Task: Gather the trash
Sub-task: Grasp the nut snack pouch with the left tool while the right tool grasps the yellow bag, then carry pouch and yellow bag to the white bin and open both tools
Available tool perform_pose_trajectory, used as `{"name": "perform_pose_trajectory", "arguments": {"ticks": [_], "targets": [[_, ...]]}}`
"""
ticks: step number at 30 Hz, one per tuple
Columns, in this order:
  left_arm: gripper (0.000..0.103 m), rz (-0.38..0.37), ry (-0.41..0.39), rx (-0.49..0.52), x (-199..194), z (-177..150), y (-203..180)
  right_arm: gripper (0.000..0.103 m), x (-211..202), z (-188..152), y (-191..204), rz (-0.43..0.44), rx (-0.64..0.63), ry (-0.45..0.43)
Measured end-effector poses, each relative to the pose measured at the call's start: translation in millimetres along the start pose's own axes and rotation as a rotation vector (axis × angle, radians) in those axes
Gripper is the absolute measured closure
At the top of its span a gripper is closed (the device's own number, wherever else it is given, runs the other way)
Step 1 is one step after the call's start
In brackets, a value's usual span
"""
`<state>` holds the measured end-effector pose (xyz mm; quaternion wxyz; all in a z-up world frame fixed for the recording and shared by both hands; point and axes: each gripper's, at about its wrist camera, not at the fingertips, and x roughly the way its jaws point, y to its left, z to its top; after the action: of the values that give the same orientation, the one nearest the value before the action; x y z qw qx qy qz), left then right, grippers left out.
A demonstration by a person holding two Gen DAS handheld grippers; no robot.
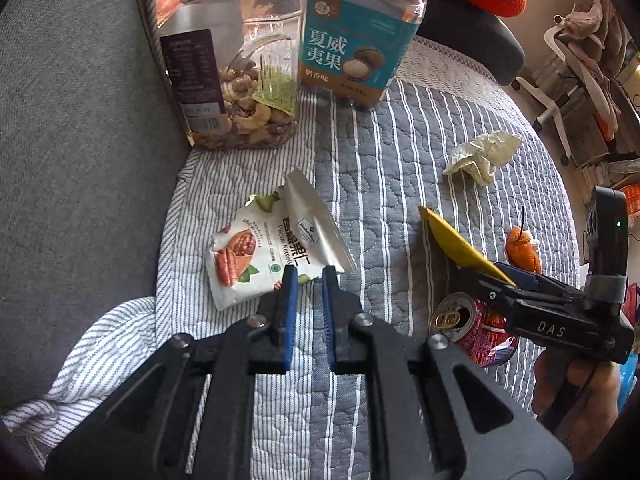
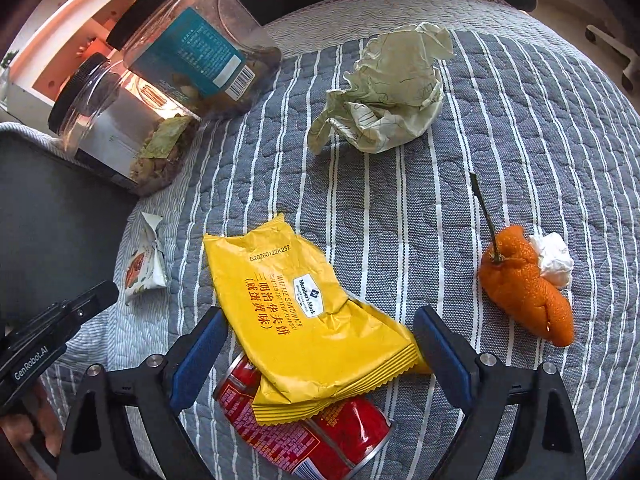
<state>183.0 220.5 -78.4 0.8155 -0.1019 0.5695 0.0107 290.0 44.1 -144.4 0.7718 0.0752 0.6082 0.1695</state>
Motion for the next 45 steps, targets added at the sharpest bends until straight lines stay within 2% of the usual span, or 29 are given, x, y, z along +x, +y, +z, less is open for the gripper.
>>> {"name": "perform_pose_trajectory", "arguments": {"ticks": [1, 2, 3, 5, 7, 9, 13, 14, 15, 17, 18, 20, 26, 30, 36, 45], "targets": [[0.06, -0.001, -0.005, -0.007, 2, 1, 0, 0.03, 2, 0, -1, -0.024, 0.002, 0.007], [0.038, 0.001, -0.016, -0.012, 3, 3, -1, 0.041, 2, 0, -3, -0.045, -0.004, 0.006], [0.031, 0.003, -0.029, -0.009, 3, 4, -2, 0.052, 1, 1, -5, -0.051, -0.007, 0.002], [0.031, 0.012, -0.031, 0.025, 10, 6, -9, 0.068, -4, 2, -13, -0.049, 0.009, -0.005], [0.031, 0.042, -0.018, 0.084, 17, 6, -17, 0.071, -11, 3, -22, -0.038, 0.037, -0.019], [0.031, 0.084, 0.003, 0.163, 27, 5, -26, 0.085, -19, 4, -28, -0.041, 0.049, -0.036], [0.034, 0.211, 0.045, 0.32, 50, -3, -38, 0.087, -35, 5, -38, -0.031, 0.065, -0.064], [0.04, 0.246, 0.05, 0.349, 55, -4, -39, 0.087, -39, 4, -40, -0.029, 0.066, -0.071], [0.051, 0.267, 0.052, 0.368, 59, -5, -40, 0.089, -43, 4, -42, -0.024, 0.068, -0.079], [0.063, 0.271, 0.045, 0.376, 61, -3, -38, 0.09, -52, 3, -43, -0.013, 0.069, -0.093], [0.077, 0.268, 0.039, 0.365, 61, -2, -37, 0.092, -57, 3, -43, -0.007, 0.067, -0.101], [0.093, 0.277, 0.028, 0.337, 58, 4, -33, 0.093, -70, -1, -45, 0.004, 0.061, -0.12], [0.099, 0.168, -0.005, 0.213, 40, 16, -21, 0.094, -107, -11, -55, 0.025, 0.05, -0.169], [0.099, 0.068, -0.046, 0.176, 19, 21, -33, 0.094, -135, -19, -67, 0.033, 0.05, -0.208], [0.099, -0.003, -0.105, 0.209, -6, 18, -69, 0.095, -168, -30, -83, 0.032, 0.068, -0.26], [0.099, -0.102, -0.149, 0.312, -27, 8, -137, 0.095, -202, -53, -128, -0.016, 0.126, -0.292]]}}
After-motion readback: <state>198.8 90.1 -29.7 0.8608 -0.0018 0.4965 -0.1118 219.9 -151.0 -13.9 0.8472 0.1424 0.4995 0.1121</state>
